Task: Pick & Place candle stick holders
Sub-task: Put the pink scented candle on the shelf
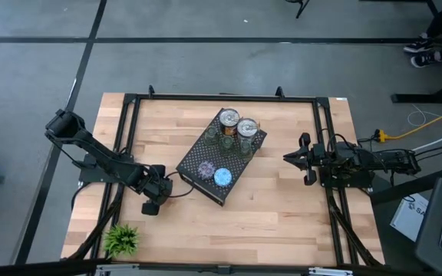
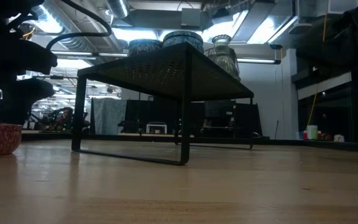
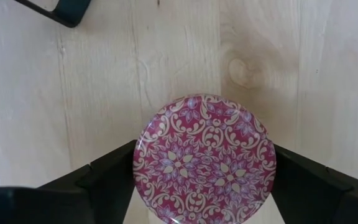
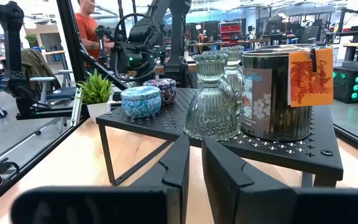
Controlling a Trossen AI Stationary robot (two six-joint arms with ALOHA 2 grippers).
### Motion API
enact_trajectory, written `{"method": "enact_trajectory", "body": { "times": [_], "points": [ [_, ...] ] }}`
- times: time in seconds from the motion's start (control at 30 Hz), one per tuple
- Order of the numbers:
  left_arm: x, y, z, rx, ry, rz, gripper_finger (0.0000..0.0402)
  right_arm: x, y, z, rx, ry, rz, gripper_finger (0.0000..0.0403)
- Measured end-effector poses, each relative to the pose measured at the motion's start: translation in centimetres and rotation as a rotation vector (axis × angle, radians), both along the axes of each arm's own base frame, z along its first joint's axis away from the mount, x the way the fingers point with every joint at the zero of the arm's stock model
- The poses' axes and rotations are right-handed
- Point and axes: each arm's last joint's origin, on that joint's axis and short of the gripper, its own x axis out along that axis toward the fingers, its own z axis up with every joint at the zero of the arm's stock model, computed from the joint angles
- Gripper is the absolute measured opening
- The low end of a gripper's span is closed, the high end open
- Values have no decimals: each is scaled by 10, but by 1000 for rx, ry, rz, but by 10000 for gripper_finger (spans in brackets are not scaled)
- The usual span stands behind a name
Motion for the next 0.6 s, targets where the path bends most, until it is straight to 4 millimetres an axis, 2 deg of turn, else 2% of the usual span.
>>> {"method": "enact_trajectory", "body": {
  "times": [0.37,0.6],
  "points": [
    [0,0,1,-23,10,41,309,0,0,0,0,0,0,48],
    [7,-4,17,-41,14,70,308,0,0,0,0,0,0,48]
  ]
}}
